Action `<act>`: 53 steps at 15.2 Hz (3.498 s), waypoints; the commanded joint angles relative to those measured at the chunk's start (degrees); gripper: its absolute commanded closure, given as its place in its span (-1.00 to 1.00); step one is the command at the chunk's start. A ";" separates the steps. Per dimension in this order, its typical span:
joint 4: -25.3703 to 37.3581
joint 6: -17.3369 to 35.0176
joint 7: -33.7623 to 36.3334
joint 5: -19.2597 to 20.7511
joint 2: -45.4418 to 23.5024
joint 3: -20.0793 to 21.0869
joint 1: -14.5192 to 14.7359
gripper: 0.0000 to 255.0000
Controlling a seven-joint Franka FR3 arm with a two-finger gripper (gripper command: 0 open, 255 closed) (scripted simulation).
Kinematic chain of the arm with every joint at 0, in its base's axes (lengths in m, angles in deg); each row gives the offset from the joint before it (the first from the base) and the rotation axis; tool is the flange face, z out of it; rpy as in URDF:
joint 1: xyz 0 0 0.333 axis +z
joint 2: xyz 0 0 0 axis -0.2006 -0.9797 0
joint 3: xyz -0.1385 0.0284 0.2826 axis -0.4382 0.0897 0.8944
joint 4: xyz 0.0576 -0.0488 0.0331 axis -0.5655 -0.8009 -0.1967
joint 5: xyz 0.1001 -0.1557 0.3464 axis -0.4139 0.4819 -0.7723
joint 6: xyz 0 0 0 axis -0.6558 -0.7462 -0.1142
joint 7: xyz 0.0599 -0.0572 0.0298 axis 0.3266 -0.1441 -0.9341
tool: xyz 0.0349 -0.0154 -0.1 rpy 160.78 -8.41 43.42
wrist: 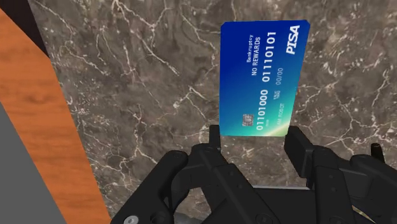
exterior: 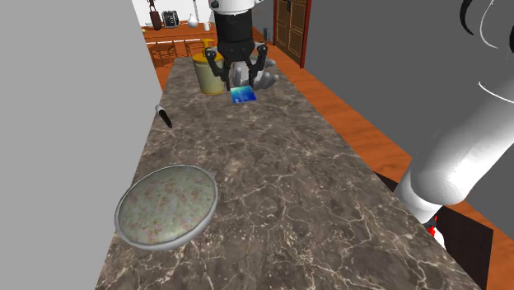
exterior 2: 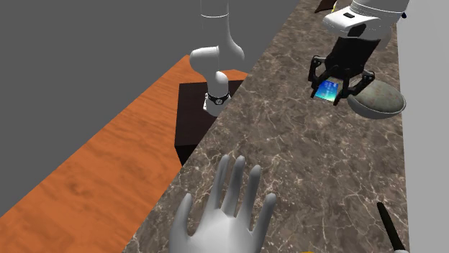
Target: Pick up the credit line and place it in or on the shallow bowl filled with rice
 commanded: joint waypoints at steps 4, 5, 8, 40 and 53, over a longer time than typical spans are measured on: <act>6.68 -2.87 8.71 2.74 -5.68 5.29 3.56 1.00; 8.30 -3.50 10.47 3.58 -7.18 6.33 4.42 1.00; 13.88 -5.77 15.85 6.73 -12.33 9.15 7.70 1.00; 23.60 -3.87 32.99 18.36 -30.69 13.31 22.67 1.00; 38.52 -14.18 32.33 21.60 -35.37 12.55 28.79 -1.00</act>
